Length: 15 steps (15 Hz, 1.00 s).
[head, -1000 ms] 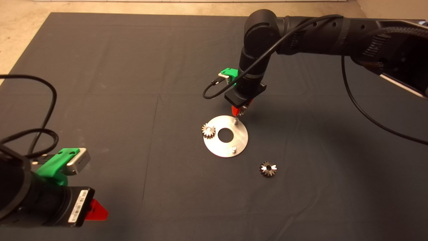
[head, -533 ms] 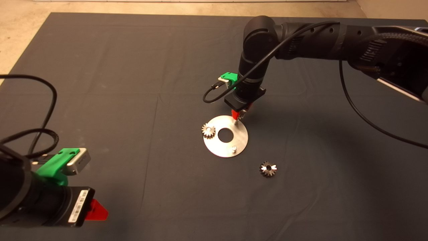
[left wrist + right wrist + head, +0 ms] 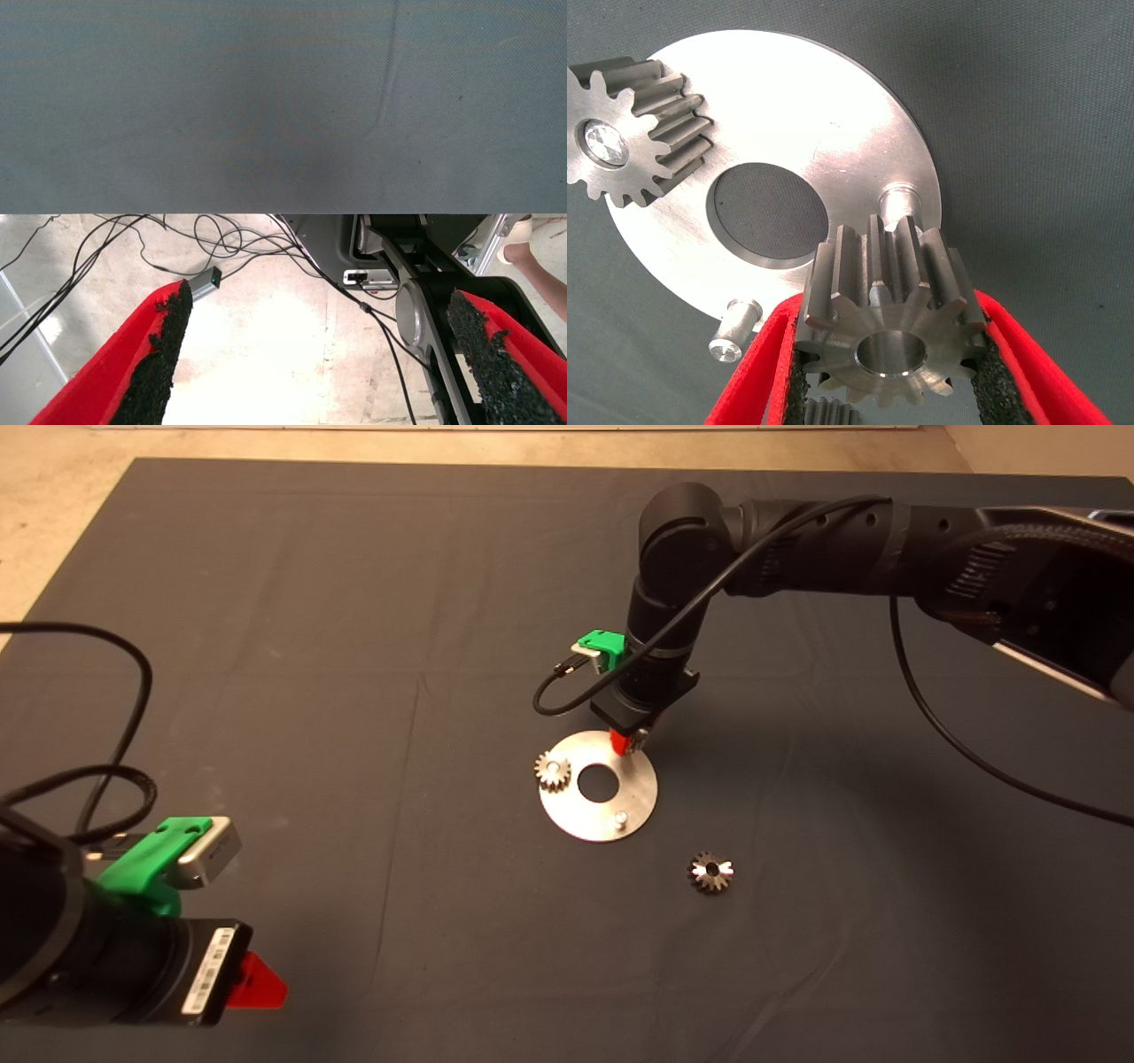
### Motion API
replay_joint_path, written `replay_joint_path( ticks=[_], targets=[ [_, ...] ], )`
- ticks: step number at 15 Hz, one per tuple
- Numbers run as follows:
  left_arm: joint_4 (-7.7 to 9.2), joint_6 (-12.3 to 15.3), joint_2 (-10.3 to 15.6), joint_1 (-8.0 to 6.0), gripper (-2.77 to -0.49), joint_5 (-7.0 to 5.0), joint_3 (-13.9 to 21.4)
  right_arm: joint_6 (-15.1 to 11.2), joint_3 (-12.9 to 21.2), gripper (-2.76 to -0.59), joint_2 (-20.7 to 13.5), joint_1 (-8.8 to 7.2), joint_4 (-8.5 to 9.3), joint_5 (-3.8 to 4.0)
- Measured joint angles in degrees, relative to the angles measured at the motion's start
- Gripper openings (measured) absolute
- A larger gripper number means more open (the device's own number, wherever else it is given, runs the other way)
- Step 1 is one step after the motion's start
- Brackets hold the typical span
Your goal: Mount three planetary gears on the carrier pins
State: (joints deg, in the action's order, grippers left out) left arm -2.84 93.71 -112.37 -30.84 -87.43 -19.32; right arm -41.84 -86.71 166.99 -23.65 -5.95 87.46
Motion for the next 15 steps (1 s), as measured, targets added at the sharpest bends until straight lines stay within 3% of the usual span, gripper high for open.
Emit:
replay_joint_path(
  ticks=[9,15],
  targets=[
    [0.0,0.0,0.0,0.0,-1.22,0.0,0.0,0.4,0.5,-2.28,0.0,0.01,-0.69,0.01],
    [0.0,-0.1,0.0,0.0,-1.22,0.01,0.0,2.2,0.6,-2.28,0.0,0.52,-1.96,0.0]
  ],
)
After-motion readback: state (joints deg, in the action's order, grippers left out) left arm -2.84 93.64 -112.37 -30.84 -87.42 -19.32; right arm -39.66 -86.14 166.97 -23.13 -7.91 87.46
